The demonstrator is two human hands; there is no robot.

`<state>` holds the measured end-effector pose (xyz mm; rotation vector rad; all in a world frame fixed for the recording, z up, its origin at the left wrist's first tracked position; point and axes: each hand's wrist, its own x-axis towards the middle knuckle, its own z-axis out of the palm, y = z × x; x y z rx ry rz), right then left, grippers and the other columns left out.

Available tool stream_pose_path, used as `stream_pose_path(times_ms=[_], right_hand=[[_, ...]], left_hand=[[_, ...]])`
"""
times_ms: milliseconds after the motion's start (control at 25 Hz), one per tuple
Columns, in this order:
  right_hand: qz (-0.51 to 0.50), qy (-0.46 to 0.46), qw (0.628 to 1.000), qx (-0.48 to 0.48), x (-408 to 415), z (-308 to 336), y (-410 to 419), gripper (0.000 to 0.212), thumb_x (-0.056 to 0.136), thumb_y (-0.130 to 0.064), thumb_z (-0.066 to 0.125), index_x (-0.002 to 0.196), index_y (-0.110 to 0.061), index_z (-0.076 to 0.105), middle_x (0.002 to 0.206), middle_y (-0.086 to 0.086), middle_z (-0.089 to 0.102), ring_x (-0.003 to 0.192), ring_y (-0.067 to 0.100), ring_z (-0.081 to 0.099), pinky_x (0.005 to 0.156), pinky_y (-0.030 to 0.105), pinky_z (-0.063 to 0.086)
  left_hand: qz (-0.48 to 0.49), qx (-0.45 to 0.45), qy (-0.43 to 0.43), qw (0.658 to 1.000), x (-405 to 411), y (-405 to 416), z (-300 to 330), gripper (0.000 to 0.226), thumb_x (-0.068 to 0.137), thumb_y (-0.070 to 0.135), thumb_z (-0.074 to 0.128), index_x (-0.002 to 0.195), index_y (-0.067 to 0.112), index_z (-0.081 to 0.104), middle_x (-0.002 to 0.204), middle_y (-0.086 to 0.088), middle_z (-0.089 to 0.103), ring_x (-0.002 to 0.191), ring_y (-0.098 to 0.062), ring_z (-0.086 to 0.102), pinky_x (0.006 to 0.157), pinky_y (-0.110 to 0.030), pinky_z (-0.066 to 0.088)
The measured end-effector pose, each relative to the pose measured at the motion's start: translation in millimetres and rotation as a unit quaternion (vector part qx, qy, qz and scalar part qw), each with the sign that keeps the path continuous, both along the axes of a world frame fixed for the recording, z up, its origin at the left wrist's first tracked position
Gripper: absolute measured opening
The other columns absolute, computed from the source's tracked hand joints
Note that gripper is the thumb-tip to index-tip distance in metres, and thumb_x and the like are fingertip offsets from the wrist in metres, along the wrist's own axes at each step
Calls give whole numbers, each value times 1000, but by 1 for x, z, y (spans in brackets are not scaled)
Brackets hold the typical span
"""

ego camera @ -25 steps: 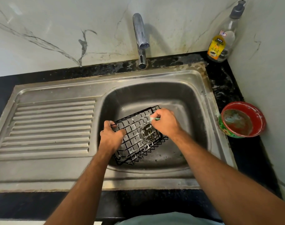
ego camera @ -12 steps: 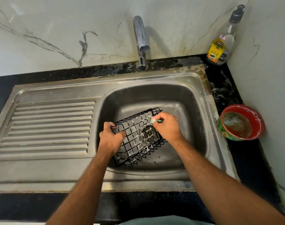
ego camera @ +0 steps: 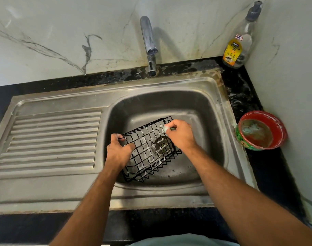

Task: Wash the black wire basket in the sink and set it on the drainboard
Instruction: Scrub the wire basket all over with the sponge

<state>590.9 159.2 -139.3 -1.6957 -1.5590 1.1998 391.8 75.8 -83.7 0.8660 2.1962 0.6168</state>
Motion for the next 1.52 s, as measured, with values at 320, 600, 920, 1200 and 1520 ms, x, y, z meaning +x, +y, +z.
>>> stream_pose_path(times_ms=[320, 600, 920, 1200, 1520], right_hand=[[-40, -46, 998, -9, 20, -8, 21, 11, 89, -13, 71, 97, -22, 71, 101, -6, 72, 83, 4, 64, 75, 13, 52], [63, 17, 998, 26, 2, -7, -7, 20, 88, -5, 71, 104, -17, 72, 108, -4, 71, 96, 7, 67, 87, 20, 56], [59, 36, 993, 98, -5, -9, 17, 26, 85, -1, 70, 99, -23, 75, 104, -4, 71, 97, 7, 67, 93, 25, 55], [98, 11, 988, 119, -2, -8, 7, 29, 86, 2, 67, 103, -21, 73, 108, -4, 65, 97, 9, 64, 92, 24, 54], [4, -45, 996, 79, 13, -8, 33, 26, 88, -7, 69, 108, -22, 75, 108, -4, 72, 92, 3, 63, 93, 17, 51]], left_hand=[[-8, 4, 10, 1000, -2, 1, -4, 30, 90, 15, 63, 114, 16, 46, 98, -12, 53, 62, -15, 47, 39, -17, 36], [8, 3, -16, 1000, -11, 4, -12, 31, 90, 20, 65, 114, 19, 46, 98, -8, 56, 68, -17, 49, 55, -28, 39], [-11, 29, 2, 1000, -4, -1, -9, 29, 89, 11, 65, 111, 15, 46, 89, -7, 52, 61, -15, 46, 45, -20, 37], [-14, 27, -4, 1000, -7, -1, -14, 32, 88, 10, 65, 113, 17, 46, 90, -11, 54, 60, -16, 47, 45, -22, 38], [-12, 32, 0, 999, -8, -3, -16, 31, 86, 12, 67, 109, 18, 47, 91, -12, 55, 64, -19, 49, 52, -25, 38]])
